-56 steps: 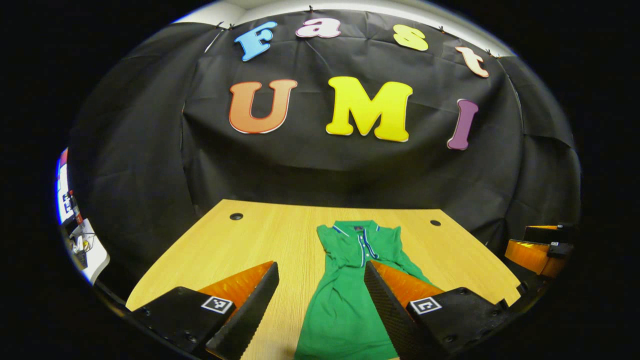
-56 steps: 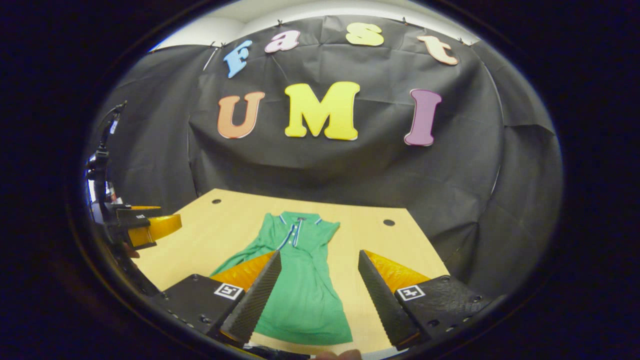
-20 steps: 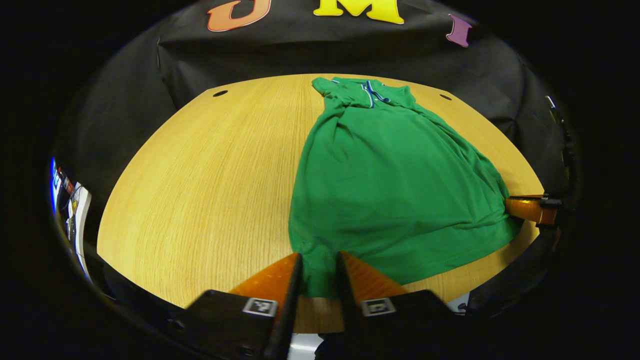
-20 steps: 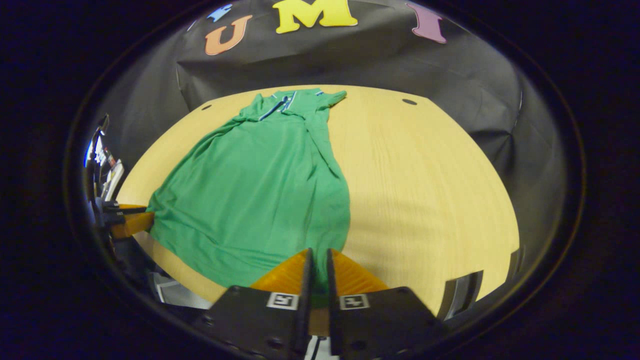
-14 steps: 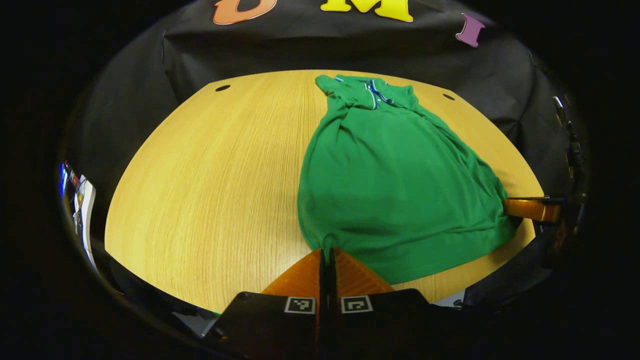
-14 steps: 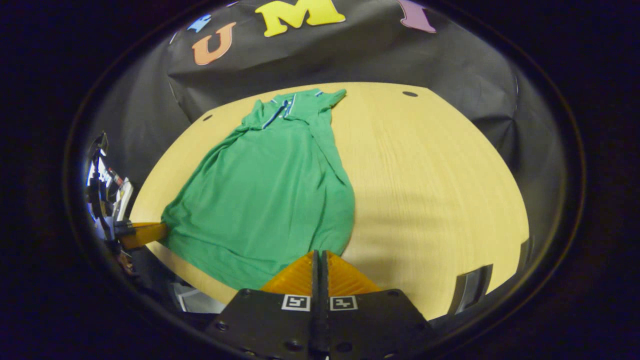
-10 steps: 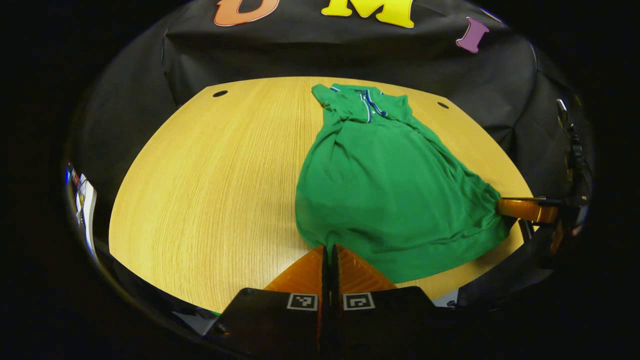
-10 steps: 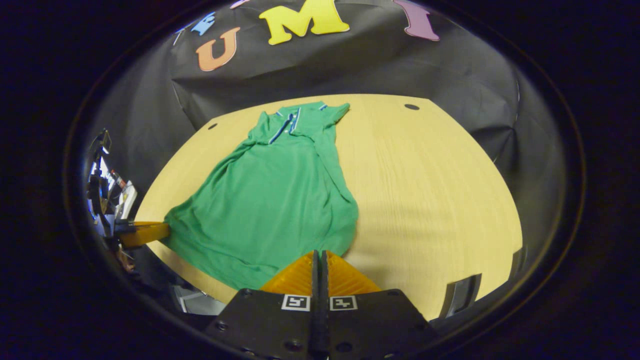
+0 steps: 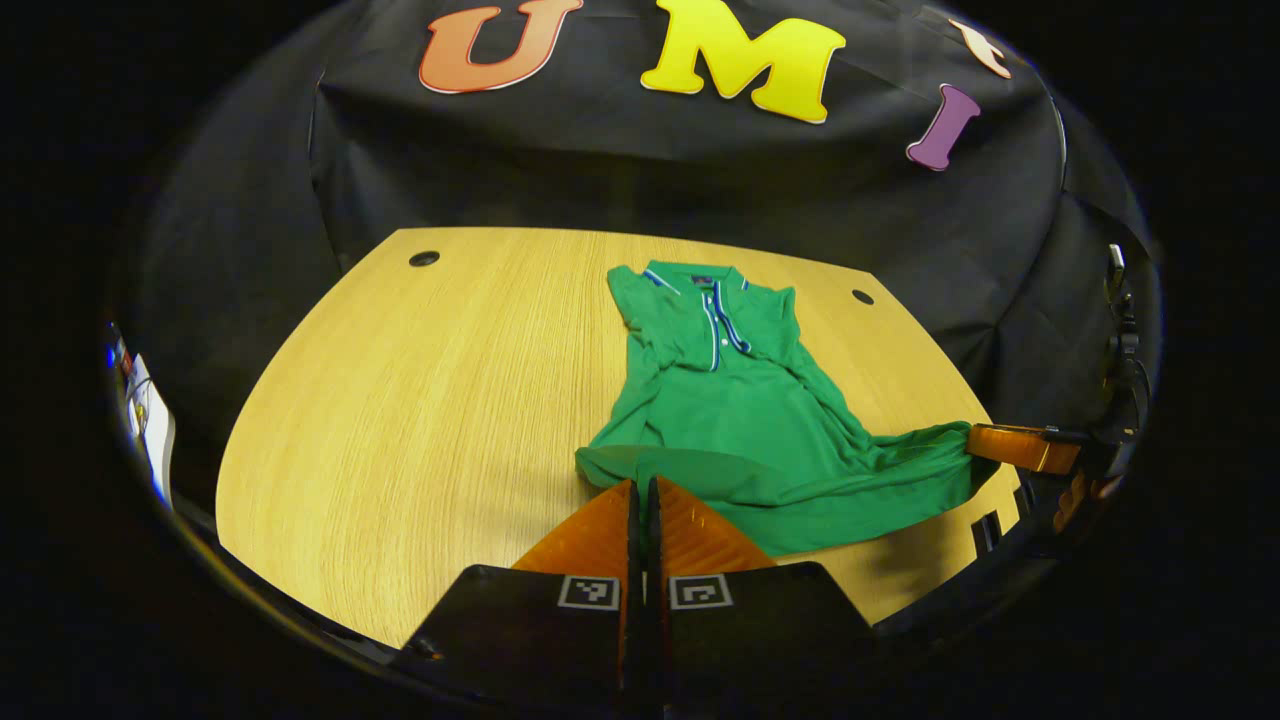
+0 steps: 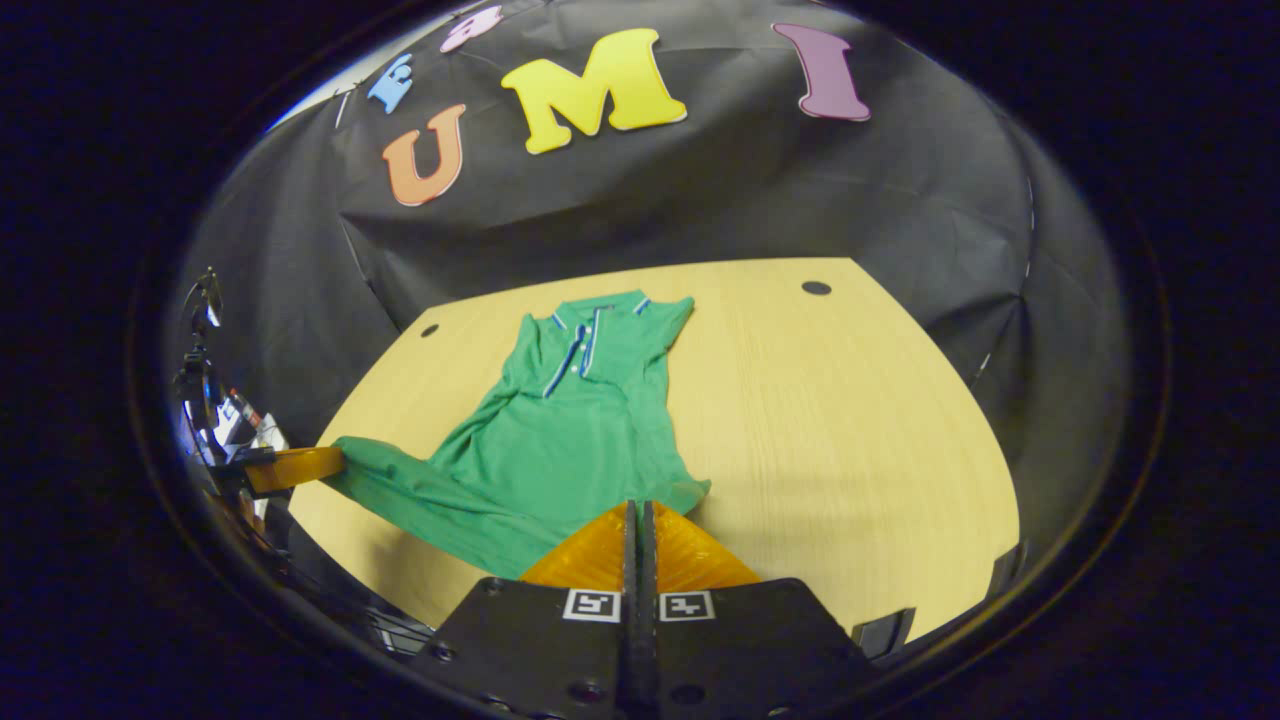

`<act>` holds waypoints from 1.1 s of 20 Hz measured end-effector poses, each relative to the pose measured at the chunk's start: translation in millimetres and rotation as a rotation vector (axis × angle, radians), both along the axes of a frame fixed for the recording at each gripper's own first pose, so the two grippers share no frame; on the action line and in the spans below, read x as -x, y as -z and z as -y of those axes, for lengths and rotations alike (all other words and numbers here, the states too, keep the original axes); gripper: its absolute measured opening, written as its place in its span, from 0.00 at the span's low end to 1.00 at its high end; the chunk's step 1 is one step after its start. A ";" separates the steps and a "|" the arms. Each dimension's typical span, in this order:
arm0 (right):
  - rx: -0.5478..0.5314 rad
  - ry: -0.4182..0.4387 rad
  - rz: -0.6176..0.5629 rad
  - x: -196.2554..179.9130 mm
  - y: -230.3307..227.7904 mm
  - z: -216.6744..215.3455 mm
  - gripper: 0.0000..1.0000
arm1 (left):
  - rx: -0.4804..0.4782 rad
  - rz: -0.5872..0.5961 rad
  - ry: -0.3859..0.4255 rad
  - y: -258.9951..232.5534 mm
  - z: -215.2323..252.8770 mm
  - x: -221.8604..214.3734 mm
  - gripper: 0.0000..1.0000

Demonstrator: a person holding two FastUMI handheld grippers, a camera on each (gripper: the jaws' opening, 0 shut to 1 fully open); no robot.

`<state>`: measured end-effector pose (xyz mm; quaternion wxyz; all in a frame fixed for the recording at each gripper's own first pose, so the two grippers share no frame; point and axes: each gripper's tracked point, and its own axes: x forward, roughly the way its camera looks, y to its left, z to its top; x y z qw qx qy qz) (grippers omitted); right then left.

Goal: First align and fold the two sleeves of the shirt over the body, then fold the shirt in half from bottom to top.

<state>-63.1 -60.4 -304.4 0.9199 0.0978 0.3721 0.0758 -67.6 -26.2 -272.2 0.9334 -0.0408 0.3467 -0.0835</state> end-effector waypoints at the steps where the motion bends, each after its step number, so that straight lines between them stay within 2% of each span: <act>1: 0.006 -0.009 0.024 -9.6 -8.7 1.4 0.00 | -0.005 0.018 0.004 -7.5 1.2 -9.0 0.06; 6: 0.031 -0.026 0.111 -57.4 -45.6 6.9 0.00 | -0.006 0.102 -0.009 -38.6 1.9 -55.0 0.05; 9: 0.007 -0.027 0.150 -90.8 -63.3 -2.2 0.00 | -0.007 0.150 -0.029 -56.1 -1.5 -90.9 0.05; 13: -0.012 -0.017 0.182 -138.0 -80.0 -6.9 0.00 | 0.010 0.185 -0.071 -74.2 -5.5 -141.7 0.06; 22: -0.028 -0.001 0.241 -263.5 -101.9 -12.2 0.00 | 0.026 0.218 -0.066 -86.1 -6.7 -247.2 0.06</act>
